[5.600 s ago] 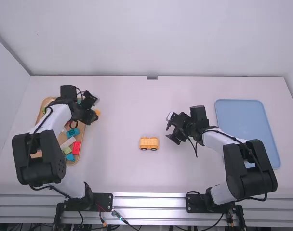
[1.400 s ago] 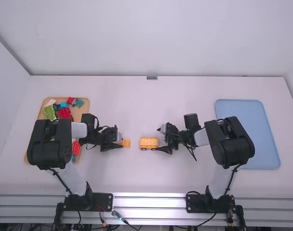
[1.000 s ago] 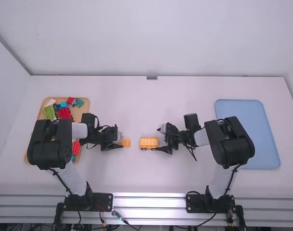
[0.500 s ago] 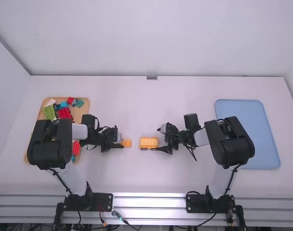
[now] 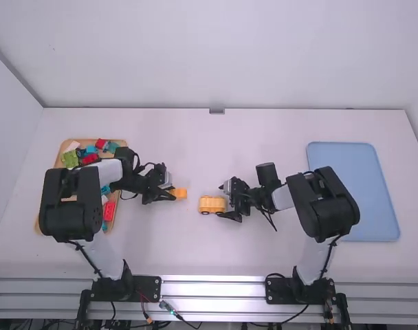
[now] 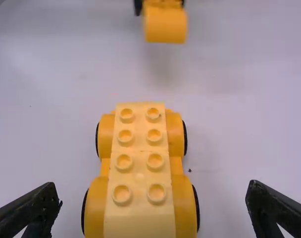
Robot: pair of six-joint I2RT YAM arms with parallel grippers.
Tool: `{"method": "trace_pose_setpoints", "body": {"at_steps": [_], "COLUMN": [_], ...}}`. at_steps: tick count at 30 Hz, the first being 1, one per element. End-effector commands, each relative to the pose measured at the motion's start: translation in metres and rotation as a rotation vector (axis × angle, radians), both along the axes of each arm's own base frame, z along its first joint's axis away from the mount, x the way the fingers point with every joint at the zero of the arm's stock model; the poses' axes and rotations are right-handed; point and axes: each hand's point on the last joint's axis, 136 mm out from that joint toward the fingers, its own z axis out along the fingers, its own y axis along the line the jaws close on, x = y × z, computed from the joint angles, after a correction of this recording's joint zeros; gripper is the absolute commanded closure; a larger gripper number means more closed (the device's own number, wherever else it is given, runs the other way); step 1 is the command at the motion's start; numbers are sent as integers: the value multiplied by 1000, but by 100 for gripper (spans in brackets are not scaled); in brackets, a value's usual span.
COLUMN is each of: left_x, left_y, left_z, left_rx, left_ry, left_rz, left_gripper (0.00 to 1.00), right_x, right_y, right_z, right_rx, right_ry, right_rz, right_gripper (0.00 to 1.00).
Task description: Assemble lego blocks to make yellow taxi
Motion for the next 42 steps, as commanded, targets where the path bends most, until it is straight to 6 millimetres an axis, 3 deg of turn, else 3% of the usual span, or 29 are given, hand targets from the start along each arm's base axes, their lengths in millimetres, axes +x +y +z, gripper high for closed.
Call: {"method": "trace_pose_setpoints", "body": {"at_steps": [1, 8, 11, 17, 22, 28, 31, 42], "left_x": [1, -1, -1, -2, 1, 3, 1, -1], "left_y": [-10, -13, -13, -24, -36, -54, -61, -78], "left_z": [12, 15, 15, 19, 13, 4, 7, 20], "left_rx": [-79, -111, -111, -125, -83, -13, -27, -127], "left_ry": [-16, -22, -18, -37, -30, -17, -21, 44], "left_rz": [-10, -10, -10, -43, -55, -68, -87, -63], "left_gripper": [98, 98, 98, 98, 98, 98, 98, 98], "right_x": [3, -3, 6, 6, 6, 6, 6, 8], "right_y": [1, 8, 16, 15, 14, 13, 13, 13], "right_z": [-3, -8, -21, -24, -24, -26, -28, -27], "right_rx": [-4, 19, 45, 85, 85, 75, 64, 65], "right_ry": [5, 3, 50, 57, 57, 59, 61, 59], "right_rz": [-5, 29, -12, -4, -7, -11, -17, -21], "right_gripper": [1, 1, 1, 0, 12, 40, 47, 50]}}
